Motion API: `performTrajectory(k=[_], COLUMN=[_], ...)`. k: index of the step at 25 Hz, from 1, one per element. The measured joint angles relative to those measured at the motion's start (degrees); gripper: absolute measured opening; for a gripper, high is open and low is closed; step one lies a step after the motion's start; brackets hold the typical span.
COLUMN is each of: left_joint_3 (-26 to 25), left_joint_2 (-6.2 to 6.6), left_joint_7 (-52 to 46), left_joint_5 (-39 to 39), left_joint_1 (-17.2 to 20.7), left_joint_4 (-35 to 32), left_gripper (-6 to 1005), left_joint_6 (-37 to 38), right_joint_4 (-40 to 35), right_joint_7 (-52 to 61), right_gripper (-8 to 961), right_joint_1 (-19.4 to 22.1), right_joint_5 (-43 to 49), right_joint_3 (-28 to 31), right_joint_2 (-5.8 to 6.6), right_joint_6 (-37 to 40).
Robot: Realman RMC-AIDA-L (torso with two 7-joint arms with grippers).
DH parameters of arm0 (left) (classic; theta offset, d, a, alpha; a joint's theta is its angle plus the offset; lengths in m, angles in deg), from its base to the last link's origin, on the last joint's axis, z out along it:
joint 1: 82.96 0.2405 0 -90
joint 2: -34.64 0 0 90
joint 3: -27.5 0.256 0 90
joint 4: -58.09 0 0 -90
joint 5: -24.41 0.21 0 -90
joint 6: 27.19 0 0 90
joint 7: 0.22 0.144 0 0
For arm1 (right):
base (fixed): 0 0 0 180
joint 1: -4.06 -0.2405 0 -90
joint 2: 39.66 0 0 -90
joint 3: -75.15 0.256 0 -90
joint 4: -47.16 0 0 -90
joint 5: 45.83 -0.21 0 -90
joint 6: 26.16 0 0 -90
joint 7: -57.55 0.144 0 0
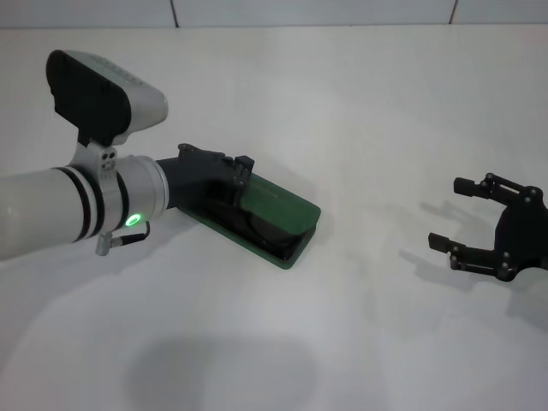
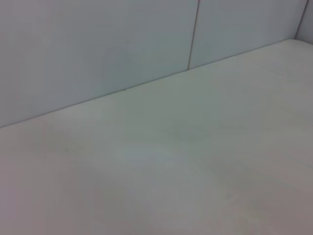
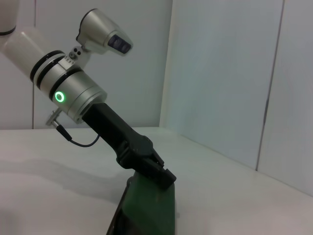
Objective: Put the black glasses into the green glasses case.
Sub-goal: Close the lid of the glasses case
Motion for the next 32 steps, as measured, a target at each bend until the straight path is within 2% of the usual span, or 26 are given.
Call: performTrajectory(k=[10, 16, 32], left_joint_3=[-0.2, -0.6, -2.0], left_joint_2=[-0.24, -0.22, -0.29], left_joint_7=[3.0, 9.1, 19.7], left_joint_5=[-1.3, -7.5, -15.9], left_joint_1=[0.8, 0.8, 0.8], left_joint_4=[0.7, 2.7, 6.9], left_gripper=[150, 151, 153], left_joint_6=[-0.6, -0.7, -0.4], right_joint_4=[0.0, 0.0, 0.0], right_joint_7=[0.1, 0.4, 0.5], right_gripper=[817, 817, 816], right_joint_1=[-0.5, -0.5, -0.7], right_joint_5=[0.0, 0.0, 0.0], right_joint_3=[-0.1, -0.2, -0.2], right_joint_2=[0.00, 0.01, 0.01], right_joint_6=[0.0, 0.0, 0.0])
